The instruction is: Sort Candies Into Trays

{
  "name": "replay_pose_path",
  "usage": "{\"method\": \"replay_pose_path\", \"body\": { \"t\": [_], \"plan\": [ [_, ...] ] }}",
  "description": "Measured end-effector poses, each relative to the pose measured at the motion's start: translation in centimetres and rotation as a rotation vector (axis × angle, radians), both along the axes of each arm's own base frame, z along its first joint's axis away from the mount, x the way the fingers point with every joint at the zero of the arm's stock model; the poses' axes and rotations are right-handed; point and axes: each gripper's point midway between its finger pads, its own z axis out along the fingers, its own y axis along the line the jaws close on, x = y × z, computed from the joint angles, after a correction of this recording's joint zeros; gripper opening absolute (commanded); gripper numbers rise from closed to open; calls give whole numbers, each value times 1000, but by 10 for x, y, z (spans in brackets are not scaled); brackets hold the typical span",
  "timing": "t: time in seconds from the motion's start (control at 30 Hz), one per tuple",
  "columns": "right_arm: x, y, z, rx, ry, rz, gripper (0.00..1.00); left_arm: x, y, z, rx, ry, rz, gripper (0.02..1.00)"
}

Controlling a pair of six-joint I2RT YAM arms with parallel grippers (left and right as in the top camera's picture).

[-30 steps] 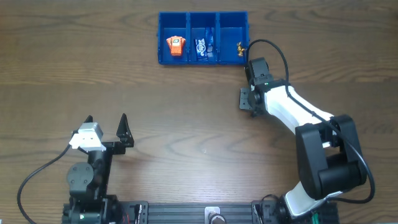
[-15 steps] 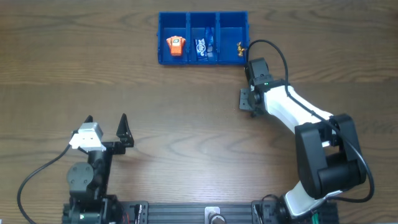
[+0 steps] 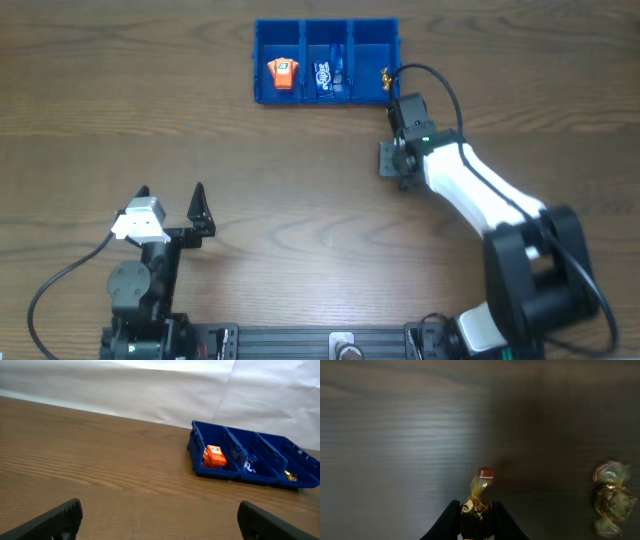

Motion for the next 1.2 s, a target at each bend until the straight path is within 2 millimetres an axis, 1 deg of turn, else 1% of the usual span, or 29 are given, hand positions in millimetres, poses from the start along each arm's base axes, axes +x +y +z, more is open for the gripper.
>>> {"method": "replay_pose_path", "body": {
  "t": [0.07,0.1,0.17,0.2,0.27,0.33,0.37,0.4,0.43,0.47,0.5,0.57,0.63,0.67,0.7,0.73,0.77,0.87,1.1,1.2],
  "plan": [
    [2,7,34,11,-55,17,119,0,0,0,0,0,0,998],
    [7,10,51,16,-86,25,119,0,0,0,0,0,0,996],
    [32,16,99,29,-195,28,119,0,0,0,0,0,0,998],
    [43,19,117,33,-239,32,119,0,0,0,0,0,0,998],
    [72,24,160,28,-331,36,117,0,0,0,0,0,-1,998],
    [98,30,188,20,-396,42,117,0,0,0,0,0,0,998],
    [108,32,195,14,-407,45,119,0,0,0,0,0,0,998],
    [124,34,201,5,-420,43,119,0,0,0,0,0,-1,998],
    [138,36,202,-2,-427,41,121,0,0,0,0,0,0,998],
    [150,36,198,-11,-423,36,134,0,0,0,0,0,0,996],
    [159,36,191,-19,-411,35,152,0,0,0,0,0,0,996],
    [176,36,170,-36,-380,31,209,0,0,0,0,0,0,996],
    [186,36,140,-52,-333,34,343,0,0,0,0,0,0,998],
    [188,35,128,-58,-312,37,393,0,0,0,0,0,0,998],
    [189,34,112,-63,-282,41,472,0,0,0,0,0,0,996],
    [190,34,103,-66,-266,43,549,0,0,0,0,0,0,998],
    [190,34,97,-68,-255,48,570,0,0,0,0,0,0,998],
    [191,34,93,-68,-248,48,632,0,0,0,0,0,0,998],
    [189,34,95,-68,-242,54,658,0,0,0,0,0,0,998],
    [185,33,103,-66,-256,56,656,0,0,0,0,0,0,998]
  ]
}}
